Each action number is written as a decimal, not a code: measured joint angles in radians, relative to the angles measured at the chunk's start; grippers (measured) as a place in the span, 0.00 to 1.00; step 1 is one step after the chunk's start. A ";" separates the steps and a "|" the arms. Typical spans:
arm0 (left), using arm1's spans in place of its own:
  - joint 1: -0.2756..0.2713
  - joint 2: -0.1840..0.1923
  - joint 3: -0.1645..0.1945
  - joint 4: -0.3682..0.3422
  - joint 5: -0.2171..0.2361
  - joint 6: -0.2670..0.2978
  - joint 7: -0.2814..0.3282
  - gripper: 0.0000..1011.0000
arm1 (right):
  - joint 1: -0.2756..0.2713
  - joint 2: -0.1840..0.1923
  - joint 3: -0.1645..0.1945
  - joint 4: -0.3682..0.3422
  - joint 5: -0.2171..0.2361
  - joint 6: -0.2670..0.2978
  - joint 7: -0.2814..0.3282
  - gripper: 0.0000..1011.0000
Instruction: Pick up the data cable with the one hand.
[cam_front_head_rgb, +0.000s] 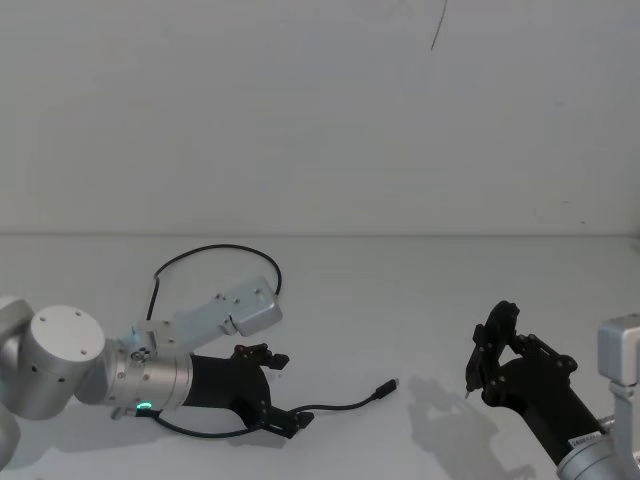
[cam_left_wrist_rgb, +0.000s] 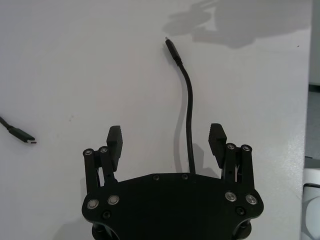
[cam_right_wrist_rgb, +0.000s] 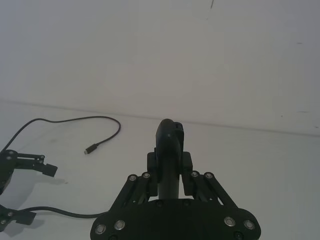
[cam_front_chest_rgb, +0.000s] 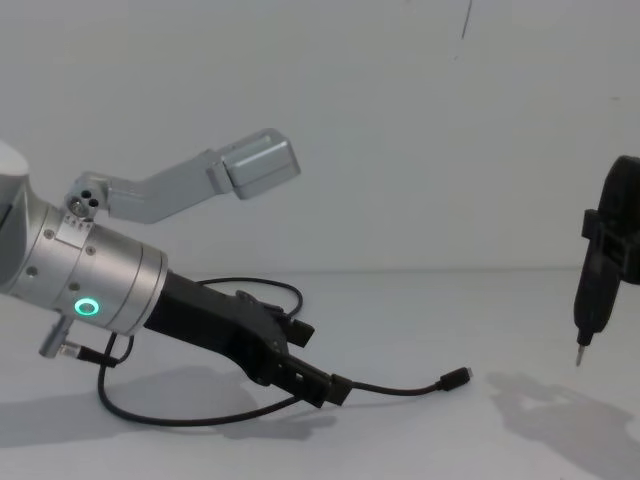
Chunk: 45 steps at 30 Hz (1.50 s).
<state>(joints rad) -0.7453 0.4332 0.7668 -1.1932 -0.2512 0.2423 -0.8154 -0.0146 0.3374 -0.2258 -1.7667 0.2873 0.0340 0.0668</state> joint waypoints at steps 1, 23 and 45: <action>0.000 0.000 0.001 0.000 0.001 0.001 0.002 0.99 | 0.000 0.000 0.000 0.000 0.000 0.000 0.000 0.26; 0.008 -0.002 0.007 0.003 0.012 0.021 0.031 0.99 | 0.000 0.000 0.000 0.000 0.000 0.000 0.000 0.26; 0.010 -0.002 0.008 0.003 0.014 0.024 0.036 0.45 | 0.000 0.000 0.000 0.000 0.000 0.000 0.000 0.26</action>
<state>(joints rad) -0.7353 0.4310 0.7749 -1.1906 -0.2373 0.2660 -0.7793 -0.0146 0.3374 -0.2259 -1.7667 0.2874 0.0340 0.0668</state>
